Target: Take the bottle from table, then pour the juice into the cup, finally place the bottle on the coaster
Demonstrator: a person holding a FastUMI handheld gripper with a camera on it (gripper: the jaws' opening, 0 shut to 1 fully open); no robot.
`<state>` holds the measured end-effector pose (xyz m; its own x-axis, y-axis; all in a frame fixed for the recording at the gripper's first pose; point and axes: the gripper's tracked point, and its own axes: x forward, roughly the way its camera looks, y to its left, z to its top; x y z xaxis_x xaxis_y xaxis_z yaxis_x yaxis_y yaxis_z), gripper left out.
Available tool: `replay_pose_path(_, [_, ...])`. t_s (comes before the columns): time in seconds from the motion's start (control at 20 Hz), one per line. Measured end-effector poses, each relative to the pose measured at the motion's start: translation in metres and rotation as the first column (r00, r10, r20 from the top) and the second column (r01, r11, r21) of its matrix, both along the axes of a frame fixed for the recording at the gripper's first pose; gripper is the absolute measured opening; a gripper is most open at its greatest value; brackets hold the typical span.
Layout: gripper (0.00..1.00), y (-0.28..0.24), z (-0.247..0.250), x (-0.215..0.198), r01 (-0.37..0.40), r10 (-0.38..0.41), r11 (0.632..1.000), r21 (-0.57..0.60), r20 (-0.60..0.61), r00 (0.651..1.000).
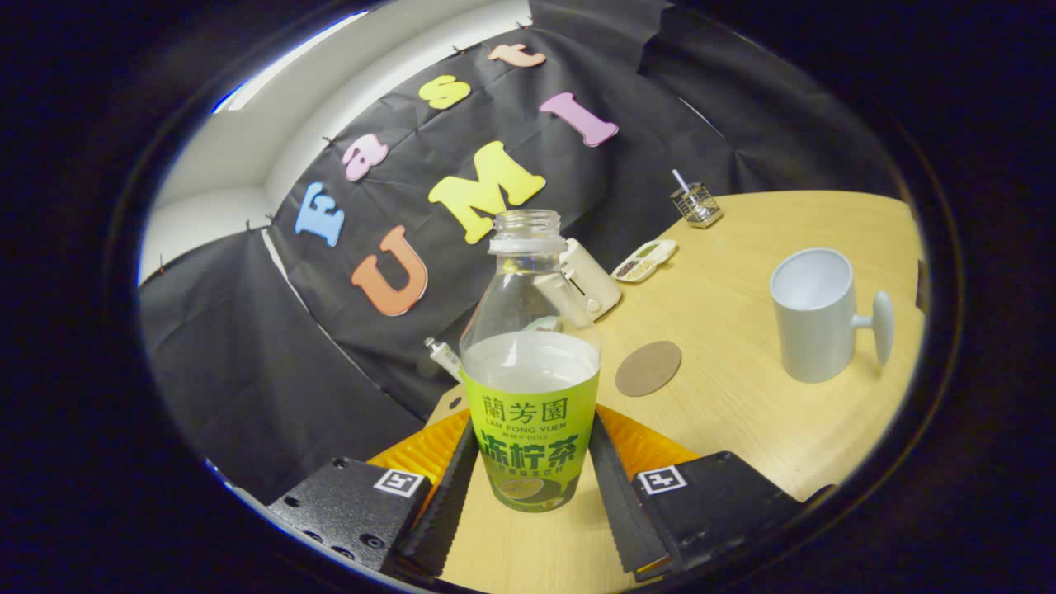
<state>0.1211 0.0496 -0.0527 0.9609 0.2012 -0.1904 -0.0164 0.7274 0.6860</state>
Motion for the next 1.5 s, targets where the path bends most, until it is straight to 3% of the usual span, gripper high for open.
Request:
replay_pose_path(0.25, [0.79, -0.006, 0.004, 0.001, 0.017, -0.019, 0.986, 0.163, 0.007, 1.000])
replay_pose_path(0.5, [0.79, -0.018, 0.017, 0.016, 0.030, -0.043, 0.937, 0.349, 0.028, 0.999])
replay_pose_path(0.85, [0.78, -0.027, 0.021, 0.025, 0.045, -0.073, 0.845, 0.532, 0.032, 0.997])
replay_pose_path(1.05, [0.79, -0.031, 0.028, 0.032, 0.051, -0.098, 0.755, 0.653, 0.036, 0.995])
replay_pose_path(1.5, [0.78, -0.044, 0.039, 0.039, 0.067, -0.147, 0.616, 0.785, 0.031, 0.989])
